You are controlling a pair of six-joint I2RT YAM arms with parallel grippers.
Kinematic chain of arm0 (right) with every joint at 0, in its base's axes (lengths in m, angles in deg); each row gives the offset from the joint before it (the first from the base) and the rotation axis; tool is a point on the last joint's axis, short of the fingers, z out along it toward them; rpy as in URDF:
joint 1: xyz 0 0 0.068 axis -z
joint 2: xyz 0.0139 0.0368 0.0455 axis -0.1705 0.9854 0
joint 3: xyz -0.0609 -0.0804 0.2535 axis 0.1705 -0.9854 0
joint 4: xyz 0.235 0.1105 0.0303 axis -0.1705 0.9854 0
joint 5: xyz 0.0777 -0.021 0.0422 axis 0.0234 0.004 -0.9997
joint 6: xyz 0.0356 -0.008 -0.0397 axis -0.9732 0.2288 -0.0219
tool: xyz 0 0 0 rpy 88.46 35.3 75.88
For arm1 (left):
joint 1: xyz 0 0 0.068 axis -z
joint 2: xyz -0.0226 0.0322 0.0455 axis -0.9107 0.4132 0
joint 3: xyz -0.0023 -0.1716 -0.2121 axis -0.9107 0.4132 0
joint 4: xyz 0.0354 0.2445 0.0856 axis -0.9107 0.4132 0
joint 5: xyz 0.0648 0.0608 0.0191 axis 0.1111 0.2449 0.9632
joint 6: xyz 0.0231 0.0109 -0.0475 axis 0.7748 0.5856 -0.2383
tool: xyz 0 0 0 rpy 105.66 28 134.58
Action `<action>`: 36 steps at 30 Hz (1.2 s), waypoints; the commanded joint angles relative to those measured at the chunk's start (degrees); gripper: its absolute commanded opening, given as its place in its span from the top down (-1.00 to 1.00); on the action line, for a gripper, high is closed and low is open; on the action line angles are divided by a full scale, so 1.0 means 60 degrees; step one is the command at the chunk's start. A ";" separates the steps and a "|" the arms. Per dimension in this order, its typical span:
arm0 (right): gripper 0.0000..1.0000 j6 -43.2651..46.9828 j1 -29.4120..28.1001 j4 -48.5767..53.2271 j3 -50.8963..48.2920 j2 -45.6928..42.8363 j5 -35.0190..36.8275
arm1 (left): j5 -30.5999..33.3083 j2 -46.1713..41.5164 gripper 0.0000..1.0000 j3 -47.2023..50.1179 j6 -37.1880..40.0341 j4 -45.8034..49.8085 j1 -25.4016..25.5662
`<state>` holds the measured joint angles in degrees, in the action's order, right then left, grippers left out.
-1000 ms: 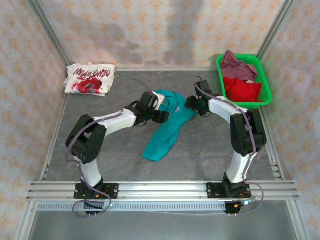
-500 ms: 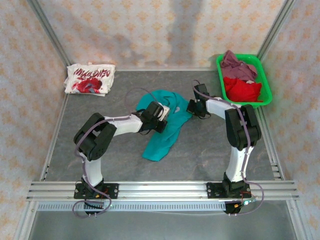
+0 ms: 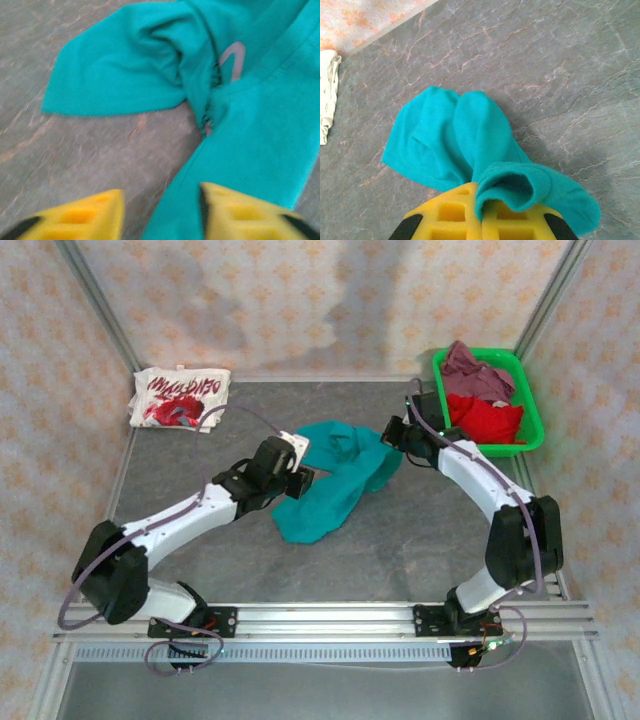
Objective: Fold and stack the t-shirts
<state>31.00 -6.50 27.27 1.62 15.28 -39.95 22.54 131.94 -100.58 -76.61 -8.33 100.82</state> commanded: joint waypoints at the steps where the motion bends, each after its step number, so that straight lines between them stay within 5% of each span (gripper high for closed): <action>1: 1.00 -0.0262 0.0065 0.0239 -0.0364 0.0230 0.0384 | -0.0027 -0.0288 -0.12 0.0965 -0.0746 0.1584 0.0003; 7: 1.00 -0.0482 0.0212 -0.0051 -0.0499 0.0579 0.0438 | -0.0601 -0.0646 -0.31 0.2823 -0.1745 0.0563 0.0047; 11: 1.00 -0.0441 0.0218 -0.0049 -0.0398 0.0812 0.0366 | -0.0745 0.0205 -0.36 0.2515 -0.1589 0.0265 0.0079; 20: 1.00 -0.0307 0.0244 -0.0016 -0.0770 0.0375 0.0525 | 0.0856 0.1756 -0.35 0.1581 -0.2143 0.0321 0.0055; 22: 1.00 -0.0279 0.0244 -0.0029 -0.0870 0.0255 0.0547 | 0.1091 0.1924 -0.05 0.1389 -0.1976 0.0385 0.0033; 25: 1.00 -0.0160 0.0262 0.0067 -0.0865 0.0065 0.0652 | 0.1812 0.2119 0.89 0.1080 -0.1963 0.0634 0.0018; 26: 1.00 -0.0098 0.0272 0.0187 -0.0801 -0.0026 0.0732 | 0.2104 0.2111 1.00 0.1004 -0.1996 0.0767 0.0018; 36: 1.00 0.1365 0.0281 0.1608 0.0278 -0.1849 0.1313 | 0.5918 -0.1397 1.00 0.0651 -0.1748 0.2123 -0.0138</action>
<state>34.86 -5.34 34.07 -0.35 9.21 -34.85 45.67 131.26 -94.11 -88.04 0.90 100.73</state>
